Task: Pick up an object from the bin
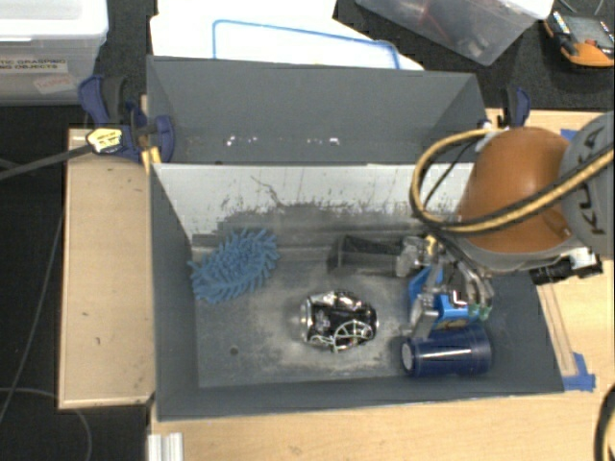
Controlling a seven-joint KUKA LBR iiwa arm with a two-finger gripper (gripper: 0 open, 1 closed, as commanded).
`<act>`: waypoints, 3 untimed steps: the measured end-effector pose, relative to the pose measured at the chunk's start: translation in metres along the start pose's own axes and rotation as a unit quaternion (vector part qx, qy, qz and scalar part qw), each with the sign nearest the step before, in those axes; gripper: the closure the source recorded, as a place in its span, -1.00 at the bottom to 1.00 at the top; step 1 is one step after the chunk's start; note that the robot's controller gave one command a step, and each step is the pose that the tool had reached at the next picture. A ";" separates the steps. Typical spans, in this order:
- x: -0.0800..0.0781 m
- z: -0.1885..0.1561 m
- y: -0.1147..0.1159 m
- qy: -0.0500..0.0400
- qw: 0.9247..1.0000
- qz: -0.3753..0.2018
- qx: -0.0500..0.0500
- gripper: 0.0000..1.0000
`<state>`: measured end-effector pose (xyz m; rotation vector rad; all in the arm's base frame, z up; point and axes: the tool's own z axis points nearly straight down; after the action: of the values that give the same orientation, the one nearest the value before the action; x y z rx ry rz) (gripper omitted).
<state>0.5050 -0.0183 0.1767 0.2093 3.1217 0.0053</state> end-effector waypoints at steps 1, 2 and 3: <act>0.005 -0.111 0.025 0.006 1.000 0.025 0.000 1.00; 0.005 -0.111 0.025 0.006 1.000 0.025 0.000 1.00; 0.020 -0.055 0.041 0.004 0.999 -0.035 -0.001 1.00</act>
Offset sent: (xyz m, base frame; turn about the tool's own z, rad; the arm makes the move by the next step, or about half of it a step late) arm 0.0000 0.0000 0.0000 0.0000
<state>0.4901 0.0253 0.2312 0.0991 3.1341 0.0085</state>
